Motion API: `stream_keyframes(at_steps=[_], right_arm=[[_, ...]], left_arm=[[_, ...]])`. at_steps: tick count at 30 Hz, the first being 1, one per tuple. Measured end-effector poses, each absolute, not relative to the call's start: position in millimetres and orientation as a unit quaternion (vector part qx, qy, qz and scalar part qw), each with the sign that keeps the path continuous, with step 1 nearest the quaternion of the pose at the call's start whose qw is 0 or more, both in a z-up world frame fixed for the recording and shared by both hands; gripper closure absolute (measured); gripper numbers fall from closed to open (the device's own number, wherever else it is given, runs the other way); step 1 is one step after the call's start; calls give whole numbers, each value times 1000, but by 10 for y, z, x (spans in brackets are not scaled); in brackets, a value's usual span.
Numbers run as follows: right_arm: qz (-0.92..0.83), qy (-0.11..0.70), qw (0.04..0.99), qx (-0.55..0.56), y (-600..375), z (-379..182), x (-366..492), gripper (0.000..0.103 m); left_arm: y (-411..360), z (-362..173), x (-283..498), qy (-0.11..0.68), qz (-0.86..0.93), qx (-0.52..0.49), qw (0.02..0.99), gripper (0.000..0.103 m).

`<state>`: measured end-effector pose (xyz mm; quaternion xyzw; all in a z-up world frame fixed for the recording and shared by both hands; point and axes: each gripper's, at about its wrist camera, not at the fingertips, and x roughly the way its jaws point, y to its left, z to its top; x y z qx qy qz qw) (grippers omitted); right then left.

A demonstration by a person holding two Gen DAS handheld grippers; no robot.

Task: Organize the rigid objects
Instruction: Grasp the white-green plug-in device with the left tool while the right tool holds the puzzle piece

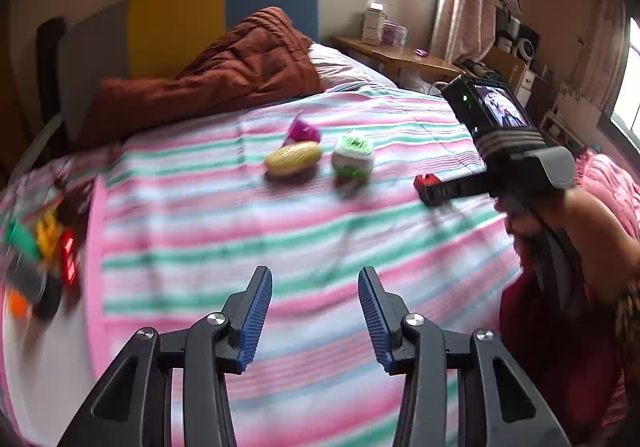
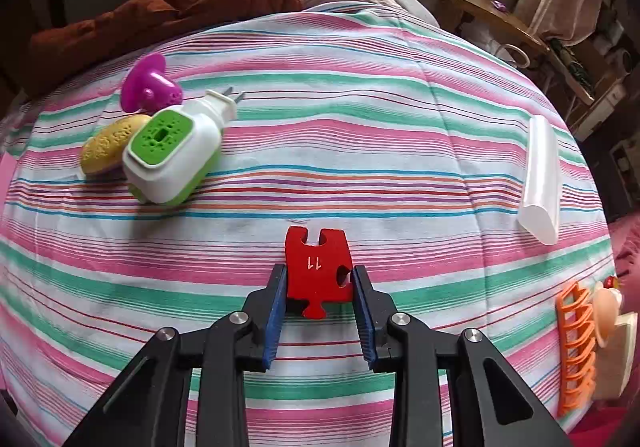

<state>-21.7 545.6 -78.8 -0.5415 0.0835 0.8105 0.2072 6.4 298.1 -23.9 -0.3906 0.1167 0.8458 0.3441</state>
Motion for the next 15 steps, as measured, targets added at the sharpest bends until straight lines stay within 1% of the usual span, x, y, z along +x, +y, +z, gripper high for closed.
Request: stream_keyframes(at_steps=[1, 2, 4, 9, 15], right_arm=[[809, 87, 210, -541, 5485, -791, -214, 71], [808, 94, 213, -541, 5498, -786, -190, 71], [806, 107, 216, -541, 5552, -793, -181, 71], [803, 114, 221, -541, 5580, -795, -169, 71], [803, 129, 221, -539, 5630, -805, -164, 71]], left_arm=[[3087, -219, 18, 120, 845, -388, 347, 57], [3188, -201, -29, 121, 845, -385, 352, 51], [3413, -172, -161, 122, 842, -385, 359, 46], [3875, -194, -504, 121, 841, -381, 366, 44], [4208, -348, -755, 135, 833, -390, 369, 44]])
